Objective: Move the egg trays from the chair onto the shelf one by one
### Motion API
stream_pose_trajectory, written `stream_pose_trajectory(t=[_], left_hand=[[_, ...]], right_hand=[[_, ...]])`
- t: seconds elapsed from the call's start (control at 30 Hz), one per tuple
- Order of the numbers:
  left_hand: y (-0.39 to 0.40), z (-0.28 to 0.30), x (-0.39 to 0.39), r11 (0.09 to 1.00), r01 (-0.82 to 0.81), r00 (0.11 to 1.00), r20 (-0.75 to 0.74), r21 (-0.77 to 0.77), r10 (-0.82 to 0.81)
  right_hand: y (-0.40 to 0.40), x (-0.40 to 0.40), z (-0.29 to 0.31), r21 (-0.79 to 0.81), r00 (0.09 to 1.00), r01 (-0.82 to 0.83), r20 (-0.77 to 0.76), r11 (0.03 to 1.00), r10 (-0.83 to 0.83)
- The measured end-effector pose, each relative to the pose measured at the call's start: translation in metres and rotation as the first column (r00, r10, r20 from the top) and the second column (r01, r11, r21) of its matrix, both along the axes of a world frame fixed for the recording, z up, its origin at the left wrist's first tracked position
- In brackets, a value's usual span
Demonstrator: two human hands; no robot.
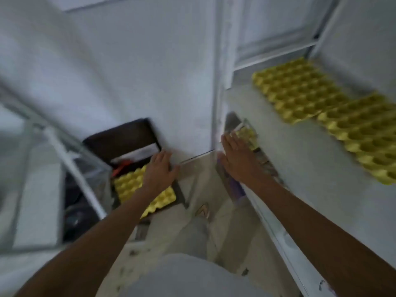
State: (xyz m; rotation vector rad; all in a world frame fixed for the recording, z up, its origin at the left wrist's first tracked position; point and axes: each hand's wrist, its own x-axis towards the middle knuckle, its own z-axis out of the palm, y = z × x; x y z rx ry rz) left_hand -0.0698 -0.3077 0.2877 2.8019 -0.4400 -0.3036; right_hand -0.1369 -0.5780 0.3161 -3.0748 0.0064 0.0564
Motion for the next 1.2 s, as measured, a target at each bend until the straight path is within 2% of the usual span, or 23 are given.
stream_pose_trajectory(t=[0.07,0.23,0.37,0.47,0.57,0.7,0.8,0.9,1.0,1.13,1.2], left_hand=[[0.054,-0.005,-0.037,0.994,-0.077,0.995,-0.062,0.080,0.082],[0.153,-0.006,-0.095,0.961,-0.214,0.966,-0.111,0.175,0.235],[0.207,-0.012,-0.134,0.931,-0.310,0.934,-0.123,0.193,0.336],[0.242,-0.024,-0.152,0.907,-0.378,0.893,-0.186,0.188,0.411],[0.268,-0.045,-0.151,0.905,-0.388,0.876,-0.235,0.177,0.421],[0.275,-0.072,-0.115,0.911,-0.401,0.866,-0.283,0.101,0.412],[0.268,-0.091,-0.081,0.892,-0.451,0.828,-0.356,0.039,0.434],[0.262,-0.112,-0.060,0.795,-0.607,0.708,-0.465,-0.015,0.532],[0.266,-0.141,-0.036,0.721,-0.693,0.594,-0.564,0.002,0.573],[0.276,-0.197,0.001,0.645,-0.764,0.507,-0.584,0.037,0.634],[0.281,-0.230,0.023,0.610,-0.789,0.448,-0.615,0.068,0.649]], right_hand=[[0.037,-0.007,-0.014,0.027,0.990,-0.103,-0.099,0.994,0.105],[0.128,-0.002,-0.041,0.033,0.943,-0.294,-0.152,0.955,0.296],[0.195,-0.006,-0.071,0.044,0.854,-0.455,-0.260,0.889,0.450],[0.236,-0.004,-0.088,0.053,0.796,-0.516,-0.338,0.855,0.502],[0.260,0.004,-0.098,0.029,0.784,-0.523,-0.374,0.852,0.495],[0.260,0.021,-0.107,0.013,0.804,-0.466,-0.410,0.885,0.430],[0.250,0.035,-0.123,0.107,0.853,-0.295,-0.418,0.949,0.313],[0.245,0.049,-0.153,0.131,0.856,-0.178,-0.469,0.975,0.219],[0.250,0.080,-0.193,0.193,0.816,0.035,-0.572,0.981,0.084],[0.261,0.131,-0.261,0.273,0.764,0.242,-0.645,0.931,-0.010],[0.264,0.156,-0.296,0.265,0.737,0.330,-0.672,0.906,-0.072]])
